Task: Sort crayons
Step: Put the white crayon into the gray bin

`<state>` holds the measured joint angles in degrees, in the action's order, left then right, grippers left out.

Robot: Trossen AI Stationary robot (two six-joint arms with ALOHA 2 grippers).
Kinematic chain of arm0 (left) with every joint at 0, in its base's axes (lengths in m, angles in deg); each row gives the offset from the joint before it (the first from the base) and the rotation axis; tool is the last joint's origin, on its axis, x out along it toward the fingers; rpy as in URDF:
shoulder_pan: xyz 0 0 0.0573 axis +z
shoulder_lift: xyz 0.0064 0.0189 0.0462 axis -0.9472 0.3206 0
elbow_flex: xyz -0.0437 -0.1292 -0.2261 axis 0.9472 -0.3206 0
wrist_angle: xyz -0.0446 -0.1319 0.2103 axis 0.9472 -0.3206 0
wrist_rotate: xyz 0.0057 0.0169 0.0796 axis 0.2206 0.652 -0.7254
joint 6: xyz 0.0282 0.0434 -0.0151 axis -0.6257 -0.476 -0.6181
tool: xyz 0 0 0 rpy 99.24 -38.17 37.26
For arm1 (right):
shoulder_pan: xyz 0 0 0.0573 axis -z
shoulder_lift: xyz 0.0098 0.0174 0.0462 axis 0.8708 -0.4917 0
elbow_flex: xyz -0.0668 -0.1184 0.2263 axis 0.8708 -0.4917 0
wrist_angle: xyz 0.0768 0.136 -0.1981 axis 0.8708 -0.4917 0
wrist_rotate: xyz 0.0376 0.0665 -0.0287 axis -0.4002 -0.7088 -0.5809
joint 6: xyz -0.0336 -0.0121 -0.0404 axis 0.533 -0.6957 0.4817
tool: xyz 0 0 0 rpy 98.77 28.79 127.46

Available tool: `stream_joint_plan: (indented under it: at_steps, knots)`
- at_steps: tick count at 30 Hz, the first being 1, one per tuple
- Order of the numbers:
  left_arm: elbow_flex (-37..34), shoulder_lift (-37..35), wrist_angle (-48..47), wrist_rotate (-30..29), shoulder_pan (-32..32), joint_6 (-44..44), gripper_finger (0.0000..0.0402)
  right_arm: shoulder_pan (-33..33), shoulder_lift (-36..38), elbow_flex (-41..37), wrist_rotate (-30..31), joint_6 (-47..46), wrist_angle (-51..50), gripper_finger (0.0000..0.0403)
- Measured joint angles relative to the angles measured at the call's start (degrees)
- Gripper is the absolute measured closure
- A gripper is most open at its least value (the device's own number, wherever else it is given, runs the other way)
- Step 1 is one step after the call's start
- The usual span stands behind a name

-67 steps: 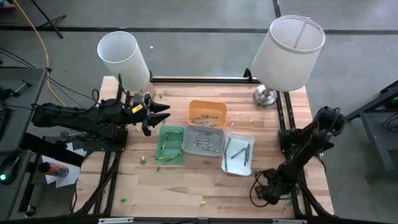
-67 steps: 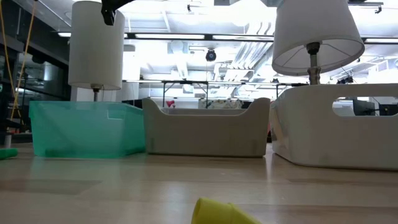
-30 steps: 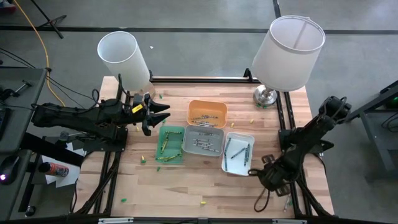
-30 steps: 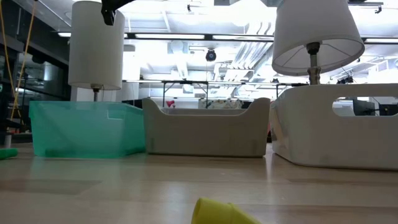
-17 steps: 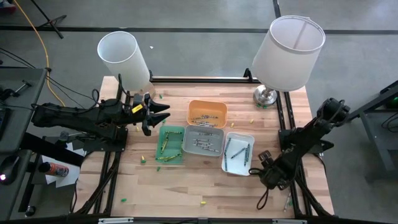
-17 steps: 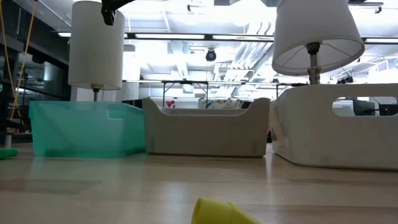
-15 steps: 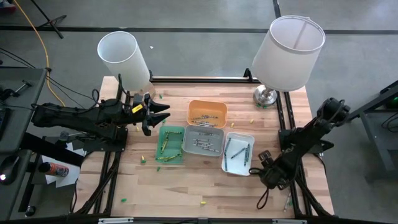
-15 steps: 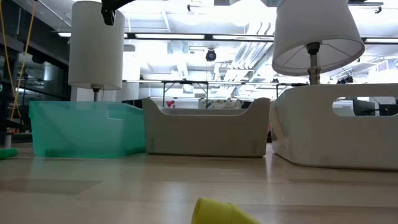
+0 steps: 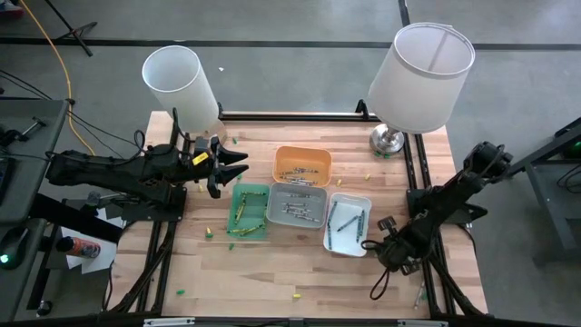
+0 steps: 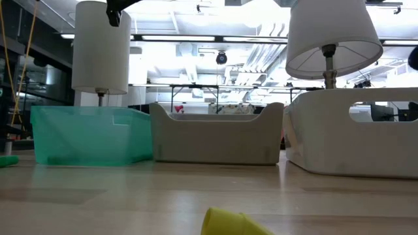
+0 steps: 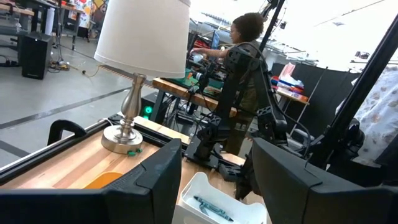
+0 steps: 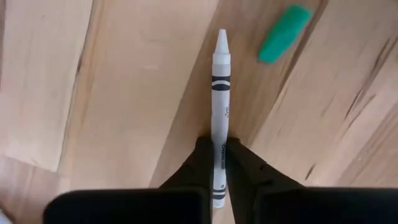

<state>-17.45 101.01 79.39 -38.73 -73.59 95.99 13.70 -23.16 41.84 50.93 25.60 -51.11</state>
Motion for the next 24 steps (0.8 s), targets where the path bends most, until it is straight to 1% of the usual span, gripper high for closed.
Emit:
stream_joint_plan:
  at_steps: [2,6,13,15,19,21,24]
  knots:
    - [0.0,0.0,0.02,0.0,0.0,-0.01,0.0218,0.45,0.73,0.79,-0.72,-0.83,-0.71,0.0382]
    - [0.0,-0.5,0.36,0.0,0.0,-0.01,0.0218,0.76,5.26,3.7,-3.56,-1.85,-3.21,0.0397]
    - [0.09,-4.37,1.0,0.0,0.0,-0.01,0.0218,0.6,17.1,9.05,-1.28,-11.24,-15.17,0.0399]
    - [0.09,-6.02,0.7,0.0,0.0,-0.01,0.0218,0.74,20.41,10.36,1.48,-13.98,-16.17,0.04]
    - [0.09,-8.62,0.9,0.0,0.0,-0.04,0.0218,2.82,25.37,11.62,9.74,-18.23,-12.59,0.0401]
    - [0.09,-9.17,0.87,0.0,0.0,-0.61,0.0218,4.82,25.66,11.57,14.0,-18.55,-9.45,0.0401]
    - [0.09,-9.49,0.51,-0.02,0.0,-3.38,0.0218,8.76,23.69,11.57,18.66,-14.61,-3.43,0.0402]
